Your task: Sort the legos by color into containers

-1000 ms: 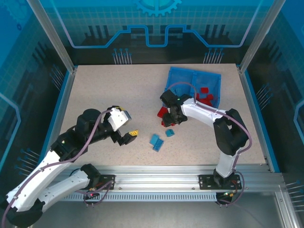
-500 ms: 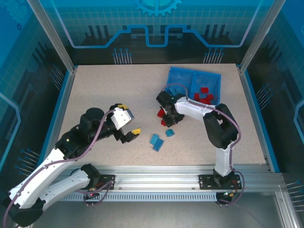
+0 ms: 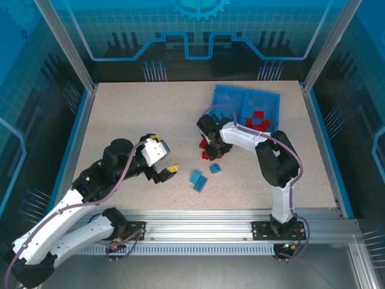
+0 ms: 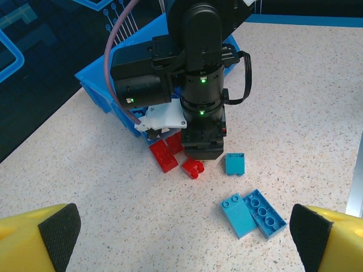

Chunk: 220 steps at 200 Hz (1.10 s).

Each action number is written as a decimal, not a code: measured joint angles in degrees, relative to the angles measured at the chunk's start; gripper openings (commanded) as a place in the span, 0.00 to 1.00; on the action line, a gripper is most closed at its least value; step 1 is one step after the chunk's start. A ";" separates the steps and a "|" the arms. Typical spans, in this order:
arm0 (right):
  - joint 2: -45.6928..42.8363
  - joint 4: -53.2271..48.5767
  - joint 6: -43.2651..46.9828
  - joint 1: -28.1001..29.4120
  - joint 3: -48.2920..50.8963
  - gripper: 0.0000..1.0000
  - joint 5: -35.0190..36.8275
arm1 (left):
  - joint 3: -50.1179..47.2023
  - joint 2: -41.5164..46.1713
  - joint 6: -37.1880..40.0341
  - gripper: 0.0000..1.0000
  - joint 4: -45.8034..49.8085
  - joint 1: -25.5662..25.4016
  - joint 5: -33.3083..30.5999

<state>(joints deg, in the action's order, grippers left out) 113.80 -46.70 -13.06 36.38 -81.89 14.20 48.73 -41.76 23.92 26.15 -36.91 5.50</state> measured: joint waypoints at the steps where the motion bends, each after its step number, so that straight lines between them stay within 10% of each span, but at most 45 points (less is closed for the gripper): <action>1: 0.02 -0.02 0.04 0.00 -0.02 0.48 0.04 | -0.02 0.02 0.00 0.99 0.00 0.00 0.00; 129: -0.04 -0.26 -1.07 0.85 2.78 0.22 2.91 | -1.33 0.85 -1.49 0.99 -1.09 0.00 1.05; 220: -28.06 -1.79 -6.49 -2.08 2.21 0.22 5.11 | -1.33 -2.56 -1.31 0.99 -3.63 0.00 1.20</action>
<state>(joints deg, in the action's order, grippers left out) 85.73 -48.49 -19.55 34.30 -79.68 19.31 47.40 -44.31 22.61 22.52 -36.91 6.70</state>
